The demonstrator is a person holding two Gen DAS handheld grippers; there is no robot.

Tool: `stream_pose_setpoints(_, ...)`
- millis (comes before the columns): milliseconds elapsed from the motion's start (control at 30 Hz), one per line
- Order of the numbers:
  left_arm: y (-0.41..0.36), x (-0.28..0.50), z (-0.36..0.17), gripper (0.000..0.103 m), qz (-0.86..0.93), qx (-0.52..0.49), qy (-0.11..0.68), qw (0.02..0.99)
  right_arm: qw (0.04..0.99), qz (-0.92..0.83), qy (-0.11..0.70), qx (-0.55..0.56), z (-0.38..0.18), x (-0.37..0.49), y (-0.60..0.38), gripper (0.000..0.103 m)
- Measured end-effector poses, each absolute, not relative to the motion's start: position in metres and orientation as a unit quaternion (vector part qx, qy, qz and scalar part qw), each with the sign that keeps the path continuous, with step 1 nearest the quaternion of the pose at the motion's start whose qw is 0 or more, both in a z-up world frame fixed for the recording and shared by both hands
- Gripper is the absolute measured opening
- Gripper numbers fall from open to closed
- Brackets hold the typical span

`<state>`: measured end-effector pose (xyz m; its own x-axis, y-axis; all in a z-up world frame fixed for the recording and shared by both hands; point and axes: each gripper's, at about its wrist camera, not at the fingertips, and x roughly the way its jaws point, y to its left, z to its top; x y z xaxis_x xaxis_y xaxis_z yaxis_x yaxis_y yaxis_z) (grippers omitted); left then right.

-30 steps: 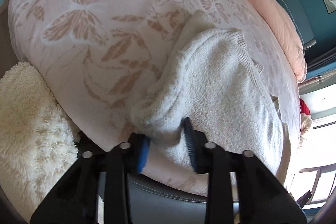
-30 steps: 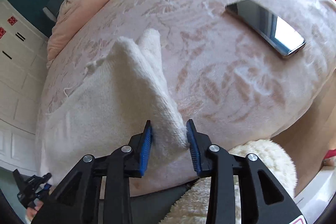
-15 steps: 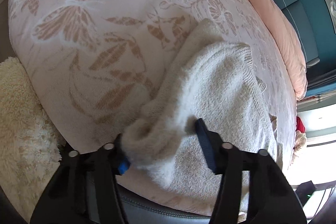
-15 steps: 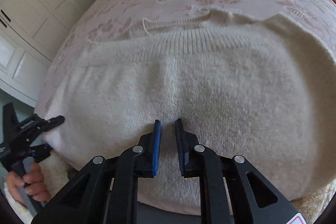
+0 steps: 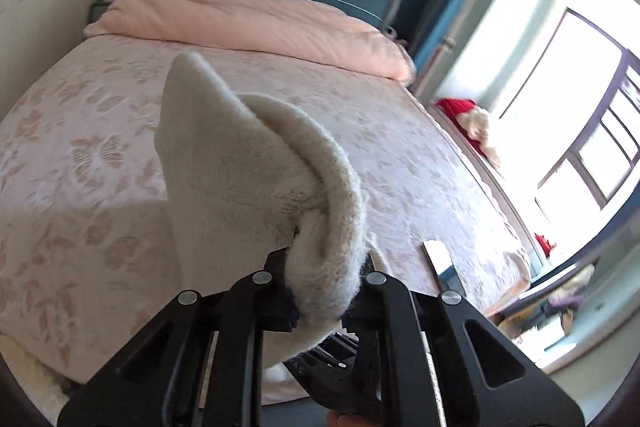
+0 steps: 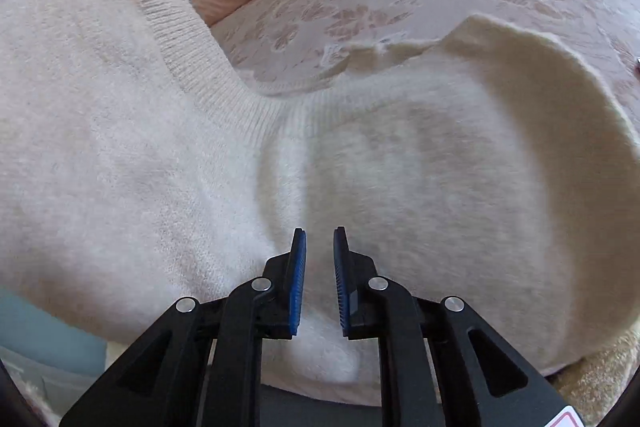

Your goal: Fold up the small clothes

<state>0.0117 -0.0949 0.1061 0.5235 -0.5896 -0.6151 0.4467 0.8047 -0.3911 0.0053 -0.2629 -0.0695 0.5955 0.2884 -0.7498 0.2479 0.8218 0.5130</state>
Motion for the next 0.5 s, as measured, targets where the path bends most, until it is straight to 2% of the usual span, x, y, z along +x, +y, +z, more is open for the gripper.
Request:
stream_pose_setpoints(67, -0.137, 0.006, 0.088, 0.013, -0.324, -0.077, 0.404, 0.852, 0.841, -0.025, 0.429, 0.329, -0.066, -0.025, -0.305, 0.013)
stream_pose_setpoints(133, -0.173, 0.002, 0.053, 0.015, -0.336, -0.043, 0.436, 0.834, 0.838, -0.063, 0.428, 0.333, -0.067, -0.053, -0.339, 0.021)
stream_pose_setpoints(233, -0.194, -0.013, -0.001, 0.023, -0.32, 0.014, 0.483, 0.815, 0.833, -0.11, 0.415, 0.348, -0.063, -0.092, -0.373, 0.022)
stream_pose_setpoints(267, -0.19, -0.02, -0.01, 0.036, -0.315, 0.026, 0.497, 0.808, 0.834, -0.112, 0.405, 0.357, -0.058, -0.102, -0.379, 0.023)
stream_pose_setpoints(300, -0.18, -0.027, -0.015, 0.053, -0.323, 0.027, 0.501, 0.802, 0.836, -0.11, 0.397, 0.363, -0.054, -0.108, -0.382, 0.03)
stream_pose_setpoints(333, -0.167, -0.035, -0.014, 0.061, -0.329, 0.026, 0.494, 0.804, 0.84, -0.102, 0.389, 0.366, -0.049, -0.112, -0.383, 0.036)
stream_pose_setpoints(400, -0.135, -0.048, -0.006, 0.089, -0.312, 0.04, 0.458, 0.832, 0.842, -0.071, 0.384, 0.372, -0.042, -0.108, -0.376, 0.062)
stream_pose_setpoints(433, -0.121, -0.053, -0.005, 0.092, -0.293, 0.054, 0.443, 0.846, 0.84, -0.052, 0.386, 0.378, -0.04, -0.102, -0.371, 0.064)
stream_pose_setpoints(500, -0.098, -0.055, -0.015, 0.093, -0.263, 0.085, 0.44, 0.855, 0.831, -0.019, 0.392, 0.394, -0.04, -0.086, -0.363, 0.073)
